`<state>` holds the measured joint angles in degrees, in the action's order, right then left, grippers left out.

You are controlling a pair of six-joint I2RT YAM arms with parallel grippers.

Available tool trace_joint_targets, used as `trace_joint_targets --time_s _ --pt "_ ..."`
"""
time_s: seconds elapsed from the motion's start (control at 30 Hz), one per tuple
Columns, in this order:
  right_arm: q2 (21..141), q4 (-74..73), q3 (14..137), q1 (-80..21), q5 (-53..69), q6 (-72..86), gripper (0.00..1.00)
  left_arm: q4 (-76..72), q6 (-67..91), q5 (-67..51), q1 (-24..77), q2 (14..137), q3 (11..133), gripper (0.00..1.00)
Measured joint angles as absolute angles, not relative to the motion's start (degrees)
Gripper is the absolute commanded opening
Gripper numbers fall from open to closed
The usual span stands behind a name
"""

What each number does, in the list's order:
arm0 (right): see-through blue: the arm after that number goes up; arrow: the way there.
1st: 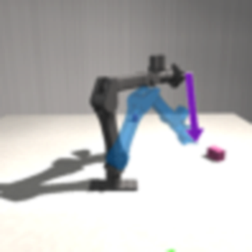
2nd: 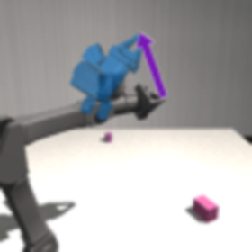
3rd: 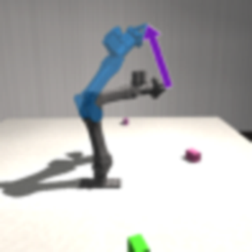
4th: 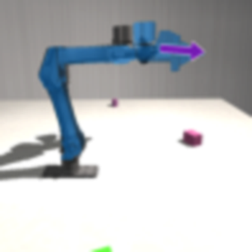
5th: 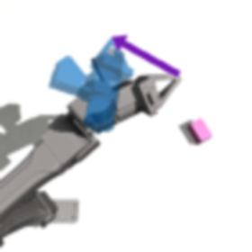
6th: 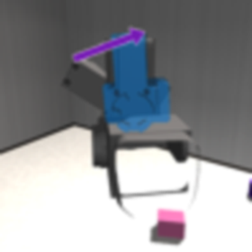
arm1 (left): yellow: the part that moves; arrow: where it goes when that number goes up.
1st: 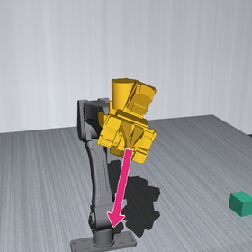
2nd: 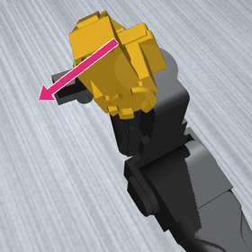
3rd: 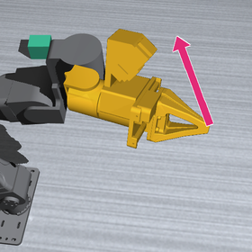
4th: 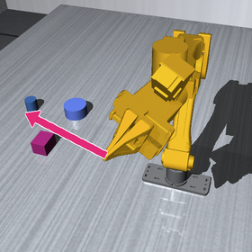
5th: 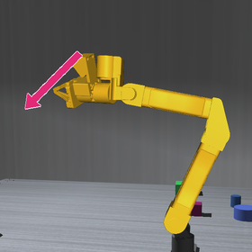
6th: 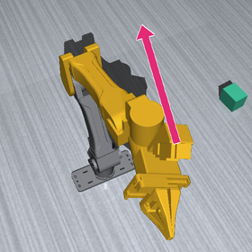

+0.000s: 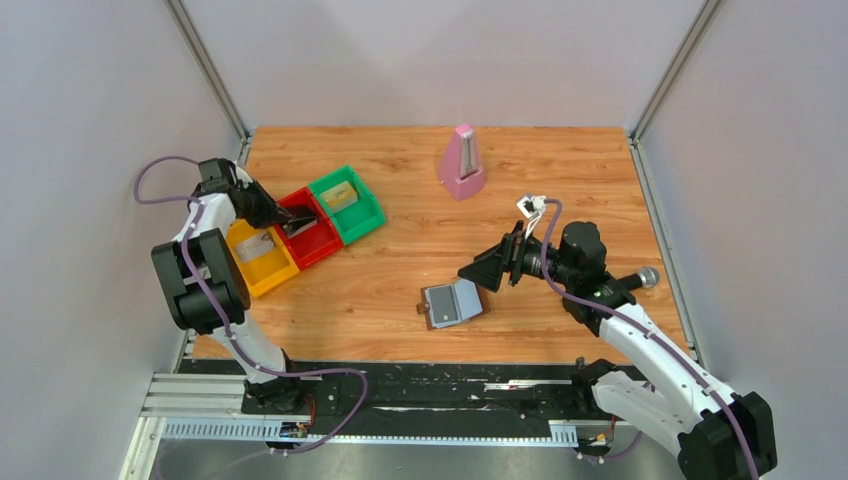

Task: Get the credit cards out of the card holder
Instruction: Place the credit card in the storage box.

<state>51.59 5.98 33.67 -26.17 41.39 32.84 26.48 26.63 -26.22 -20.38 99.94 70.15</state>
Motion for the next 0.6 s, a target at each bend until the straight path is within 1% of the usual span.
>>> trace_joint_targets --time_s 0.33,0.6 --pt "53.15 5.56 33.69 -26.17 40.34 32.58 1.0 28.18 25.98 -23.62 -20.38 99.98 71.85 0.31" --pt "53.52 3.33 33.71 -26.17 36.77 32.62 1.0 29.39 25.69 -23.46 -20.38 100.53 72.86 0.34"
